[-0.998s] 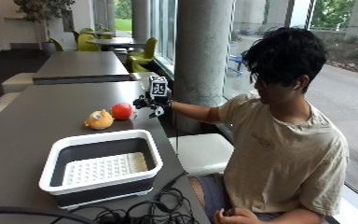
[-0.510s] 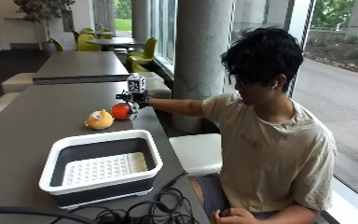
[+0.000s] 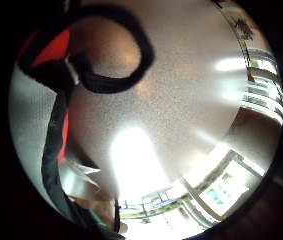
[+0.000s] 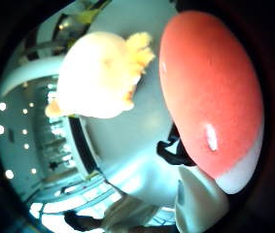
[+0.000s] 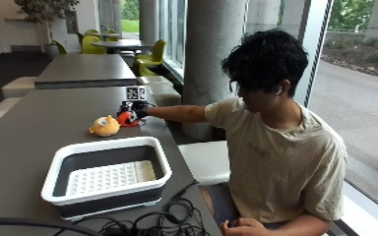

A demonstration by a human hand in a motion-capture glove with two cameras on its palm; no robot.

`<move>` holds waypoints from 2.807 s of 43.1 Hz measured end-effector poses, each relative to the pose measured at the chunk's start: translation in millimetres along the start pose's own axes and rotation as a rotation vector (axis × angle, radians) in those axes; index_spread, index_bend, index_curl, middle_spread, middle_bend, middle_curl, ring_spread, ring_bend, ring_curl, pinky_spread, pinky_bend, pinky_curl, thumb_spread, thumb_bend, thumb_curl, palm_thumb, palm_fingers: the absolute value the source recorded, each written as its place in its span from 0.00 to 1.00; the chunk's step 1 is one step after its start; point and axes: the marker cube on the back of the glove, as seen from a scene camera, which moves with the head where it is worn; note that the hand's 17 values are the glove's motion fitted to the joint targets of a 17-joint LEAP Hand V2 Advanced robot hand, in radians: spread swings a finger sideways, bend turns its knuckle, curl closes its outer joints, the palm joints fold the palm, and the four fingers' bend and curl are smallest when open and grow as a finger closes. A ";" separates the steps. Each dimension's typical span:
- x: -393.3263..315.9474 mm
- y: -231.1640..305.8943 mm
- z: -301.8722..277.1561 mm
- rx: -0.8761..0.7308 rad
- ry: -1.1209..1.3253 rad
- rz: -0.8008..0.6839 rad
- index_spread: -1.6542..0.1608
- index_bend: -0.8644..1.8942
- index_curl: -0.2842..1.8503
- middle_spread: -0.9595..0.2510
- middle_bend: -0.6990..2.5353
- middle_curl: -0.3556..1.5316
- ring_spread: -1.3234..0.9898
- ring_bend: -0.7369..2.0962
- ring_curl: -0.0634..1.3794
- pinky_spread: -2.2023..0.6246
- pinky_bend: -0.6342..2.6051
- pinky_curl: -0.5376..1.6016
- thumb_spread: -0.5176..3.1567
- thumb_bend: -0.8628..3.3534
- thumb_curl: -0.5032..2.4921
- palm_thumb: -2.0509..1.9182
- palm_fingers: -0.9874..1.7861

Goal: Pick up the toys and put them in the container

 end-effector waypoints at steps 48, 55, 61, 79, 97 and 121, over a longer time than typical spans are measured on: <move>-393.0 193.1 -60.5 0.231 0.053 -1.016 0.71 0.39 0.28 0.51 0.35 0.47 0.37 0.59 0.42 0.64 0.53 0.46 0.37 0.23 0.44 0.69 0.62; -432.6 185.6 -26.6 0.131 0.055 -0.996 0.71 0.38 0.29 0.51 0.34 0.48 0.37 0.59 0.44 0.64 0.54 0.47 0.37 0.23 0.45 0.69 0.59; -443.2 183.8 -9.0 0.084 0.061 -1.007 0.72 0.37 0.30 0.54 0.32 0.49 0.38 0.58 0.44 0.65 0.55 0.47 0.39 0.23 0.45 0.69 0.53; -402.3 189.9 -30.4 0.115 0.074 -1.066 0.75 0.36 0.27 0.74 0.26 0.43 0.52 0.38 0.32 0.76 0.55 0.45 0.47 0.19 0.36 0.57 0.29; -348.6 181.5 -33.4 0.108 0.103 -1.010 0.75 0.38 0.28 0.76 0.26 0.38 0.55 0.36 0.30 0.78 0.51 0.42 0.49 0.20 0.31 0.56 0.33; -127.2 166.5 7.2 0.084 0.331 -0.666 0.75 0.38 0.31 0.76 0.25 0.34 0.56 0.32 0.28 0.78 0.49 0.41 0.52 0.20 0.28 0.53 0.31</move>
